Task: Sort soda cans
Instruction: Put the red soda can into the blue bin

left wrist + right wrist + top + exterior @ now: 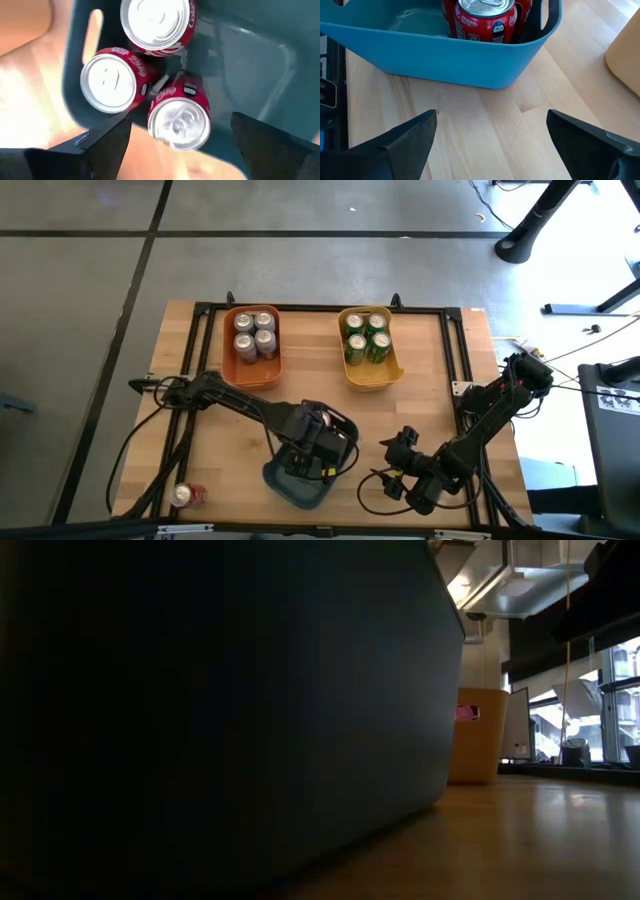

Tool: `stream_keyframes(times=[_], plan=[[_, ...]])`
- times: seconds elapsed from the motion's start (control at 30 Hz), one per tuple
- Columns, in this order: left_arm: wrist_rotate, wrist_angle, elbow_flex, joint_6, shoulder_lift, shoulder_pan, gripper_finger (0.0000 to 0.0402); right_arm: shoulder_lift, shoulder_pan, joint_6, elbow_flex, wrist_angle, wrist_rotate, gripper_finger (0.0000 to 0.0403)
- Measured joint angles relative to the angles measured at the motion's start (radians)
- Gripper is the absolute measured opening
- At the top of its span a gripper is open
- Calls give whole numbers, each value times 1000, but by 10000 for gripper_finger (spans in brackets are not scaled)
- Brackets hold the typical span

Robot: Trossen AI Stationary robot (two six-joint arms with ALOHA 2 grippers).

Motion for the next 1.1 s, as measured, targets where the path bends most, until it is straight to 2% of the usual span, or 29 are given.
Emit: stream_keyframes(times=[0.2, 0.47, 0.6, 0.93, 1.1], plan=[[-24, -8, 38, -87, -83, -50, 329, 0, 1, 0, 0, 0, -7, 376], [-119, -6, 5, -261, -234, -165, 329, 0, 1, -2, 0, 0, -6, 376], [-162, -7, -8, -395, -294, -238, 329, 0, 2, -2, 0, 0, -6, 376], [-159, -8, -10, -542, -308, -416, 329, 0, 2, -3, 0, -1, 28, 376], [-155, -8, -10, -575, -310, -433, 329, 0, 2, -3, 0, -6, 39, 376]])
